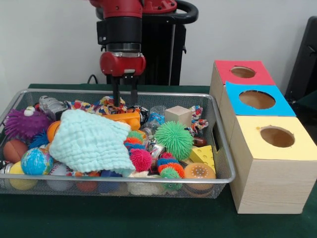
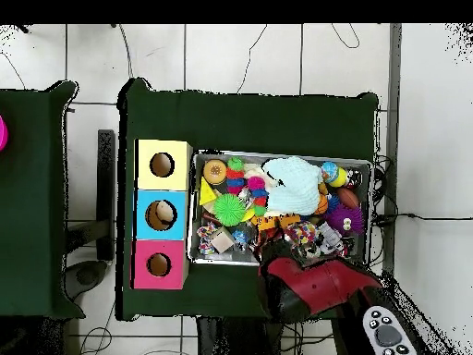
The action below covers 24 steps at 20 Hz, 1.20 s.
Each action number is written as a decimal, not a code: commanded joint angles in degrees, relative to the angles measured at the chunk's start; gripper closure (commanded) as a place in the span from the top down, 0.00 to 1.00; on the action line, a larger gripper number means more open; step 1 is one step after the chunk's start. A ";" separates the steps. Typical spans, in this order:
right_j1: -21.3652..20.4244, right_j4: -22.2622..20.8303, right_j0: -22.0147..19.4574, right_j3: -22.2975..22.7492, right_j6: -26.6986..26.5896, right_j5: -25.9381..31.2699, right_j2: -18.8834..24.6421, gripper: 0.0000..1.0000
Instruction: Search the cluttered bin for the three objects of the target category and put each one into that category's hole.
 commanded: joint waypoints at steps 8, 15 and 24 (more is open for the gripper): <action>7.64 15.75 -1.13 1.97 17.79 -3.29 -4.34 1.00; 6.95 23.35 0.42 5.53 18.92 -3.45 -3.36 1.00; -0.53 30.59 5.49 8.73 19.58 0.54 -2.58 1.00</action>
